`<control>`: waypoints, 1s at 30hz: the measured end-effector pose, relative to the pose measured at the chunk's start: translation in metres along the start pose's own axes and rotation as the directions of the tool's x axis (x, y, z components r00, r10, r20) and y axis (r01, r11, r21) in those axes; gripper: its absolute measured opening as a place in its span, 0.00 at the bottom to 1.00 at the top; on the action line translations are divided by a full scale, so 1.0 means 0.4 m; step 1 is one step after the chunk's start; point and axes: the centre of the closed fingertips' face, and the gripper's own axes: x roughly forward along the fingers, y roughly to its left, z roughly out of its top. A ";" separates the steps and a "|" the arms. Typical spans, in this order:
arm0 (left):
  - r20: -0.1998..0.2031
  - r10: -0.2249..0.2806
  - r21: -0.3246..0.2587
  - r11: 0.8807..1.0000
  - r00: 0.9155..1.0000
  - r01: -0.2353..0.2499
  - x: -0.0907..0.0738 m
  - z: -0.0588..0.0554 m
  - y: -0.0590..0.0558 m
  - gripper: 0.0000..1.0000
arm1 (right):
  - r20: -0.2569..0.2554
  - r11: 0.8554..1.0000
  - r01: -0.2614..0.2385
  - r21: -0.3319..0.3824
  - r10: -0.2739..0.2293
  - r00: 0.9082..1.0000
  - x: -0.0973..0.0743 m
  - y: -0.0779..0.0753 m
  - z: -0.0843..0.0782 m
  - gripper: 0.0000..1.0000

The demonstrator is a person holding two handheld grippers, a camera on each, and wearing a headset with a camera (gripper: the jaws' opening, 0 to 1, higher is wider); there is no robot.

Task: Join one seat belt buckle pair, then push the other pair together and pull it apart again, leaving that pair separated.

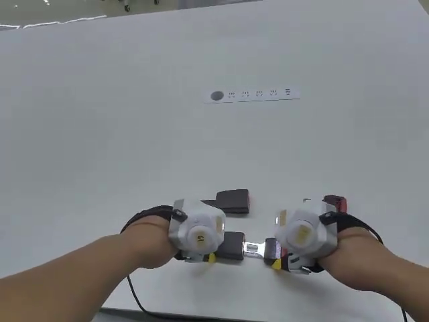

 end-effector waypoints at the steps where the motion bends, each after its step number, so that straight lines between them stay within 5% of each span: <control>1: -0.002 0.000 -0.005 1.000 1.000 0.000 0.000 0.001 -0.001 0.31 | 0.001 1.000 0.002 -0.005 -0.002 1.000 -0.002 -0.002 0.001 0.32; 8: -0.019 -0.006 -0.001 1.000 1.000 0.006 -0.001 0.000 -0.001 0.31 | 0.001 1.000 0.007 -0.027 -0.007 1.000 0.017 0.000 0.023 0.32; 14: 0.007 -0.016 0.003 1.000 1.000 0.016 -0.001 -0.001 0.000 0.30 | 0.045 1.000 -0.006 -0.009 0.007 0.999 0.015 -0.005 0.024 0.30; 25: 0.028 -0.021 -0.014 1.000 0.999 0.021 0.001 0.003 -0.003 0.29 | 0.042 1.000 -0.009 -0.028 0.010 0.999 0.025 -0.007 0.044 0.29; 30: 0.020 -0.023 -0.015 1.000 1.000 0.023 0.000 0.003 -0.002 0.29 | 0.043 0.999 -0.015 -0.042 0.017 0.999 0.046 -0.007 0.081 0.29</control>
